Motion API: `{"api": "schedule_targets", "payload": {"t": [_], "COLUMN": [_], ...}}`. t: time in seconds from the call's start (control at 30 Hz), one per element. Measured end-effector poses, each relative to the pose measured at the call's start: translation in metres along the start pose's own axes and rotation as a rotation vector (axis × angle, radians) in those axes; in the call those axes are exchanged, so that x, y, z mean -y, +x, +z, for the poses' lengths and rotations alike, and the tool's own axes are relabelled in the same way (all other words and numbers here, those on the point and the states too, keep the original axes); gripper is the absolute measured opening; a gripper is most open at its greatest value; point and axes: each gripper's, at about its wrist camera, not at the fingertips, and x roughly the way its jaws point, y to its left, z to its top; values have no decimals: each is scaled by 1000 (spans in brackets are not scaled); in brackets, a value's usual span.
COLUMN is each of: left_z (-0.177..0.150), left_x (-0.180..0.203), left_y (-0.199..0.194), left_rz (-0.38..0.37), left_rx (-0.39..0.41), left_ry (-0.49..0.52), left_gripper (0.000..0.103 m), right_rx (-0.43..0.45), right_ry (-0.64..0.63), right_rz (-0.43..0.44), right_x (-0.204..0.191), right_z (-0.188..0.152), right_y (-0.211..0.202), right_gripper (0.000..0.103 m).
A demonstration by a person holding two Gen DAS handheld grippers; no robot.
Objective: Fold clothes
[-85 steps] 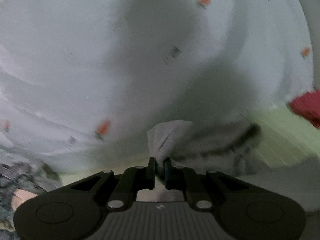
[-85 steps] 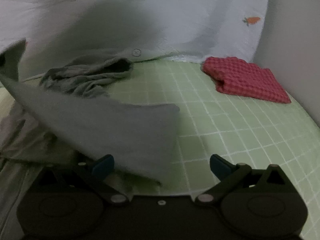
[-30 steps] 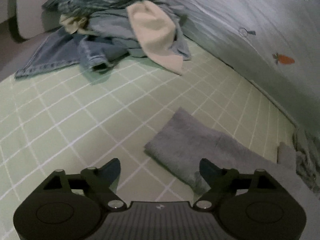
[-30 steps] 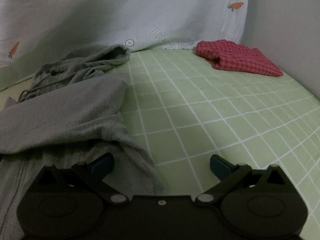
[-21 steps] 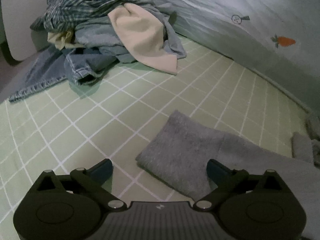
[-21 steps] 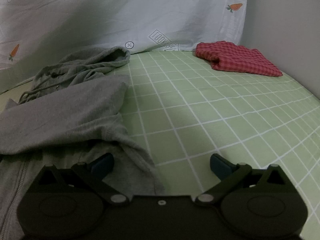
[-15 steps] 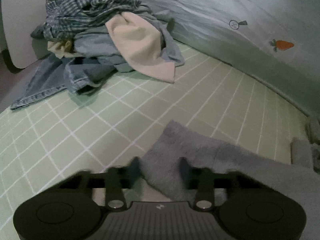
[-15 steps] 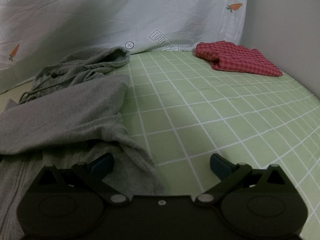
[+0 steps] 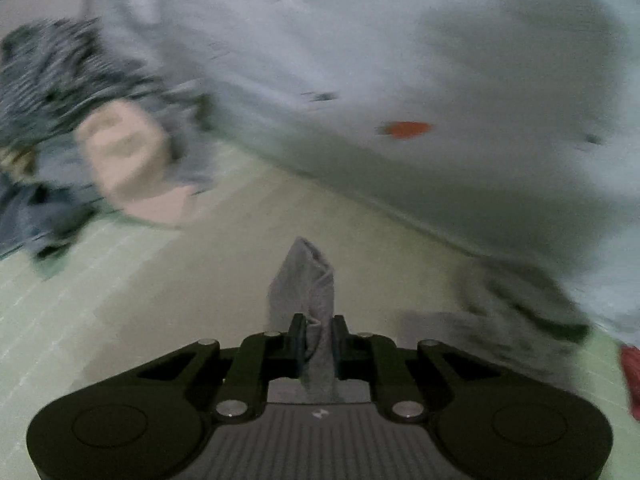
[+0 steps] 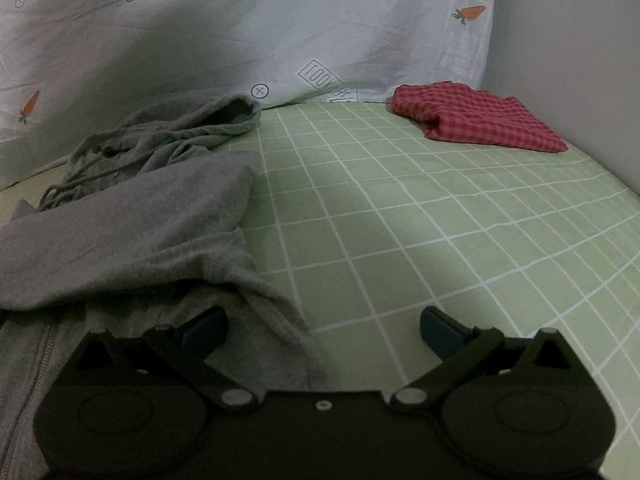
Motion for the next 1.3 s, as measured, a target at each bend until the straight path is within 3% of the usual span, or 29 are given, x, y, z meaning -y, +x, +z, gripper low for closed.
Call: {"api": "schedule_targets", "payload": {"t": [0.17, 0.23, 0.3, 0.43, 0.5, 0.57, 0.63, 0.77, 0.97, 1.07, 1.3], "left_z": [-22, -37, -54, -78, -80, -77, -74, -64, -58, -60, -67], "left_x": [67, 88, 104, 107, 101, 97, 93, 77, 49, 38, 14], "left_y": [-14, -12, 1, 22, 21, 16, 10, -2, -2, 3, 10], "left_rz": [-180, -227, -254, -204, -224, -229, -227, -222, -101, -27, 56], "left_rx": [-31, -84, -195, -333, -344, -333, -315, -276, -236, -237, -263], "left_ry": [185, 263, 339, 359, 339, 321, 307, 268, 224, 217, 175], "left_gripper": [14, 16, 25, 41, 49, 62, 67, 69, 71, 71, 71], "right_rx": [1, 0, 0, 1, 2, 5, -2, -76, 33, 36, -143], "right_ry": [3, 4, 4, 6, 11, 21, 24, 35, 92, 104, 173], "right_rz": [3, 3, 3, 9, 16, 31, 53, 113, 182, 300, 600], "right_x": [0, 0, 0, 1, 2, 5, 9, 16, 19, 8, -39], "right_z": [0, 0, 0, 0, 0, 0, 1, 15, 49, 68, 84], "right_y": [0, 0, 0, 0, 0, -1, -1, -3, -32, -35, -6], "right_gripper": [103, 103, 103, 103, 103, 103, 103, 103, 103, 103, 86]}}
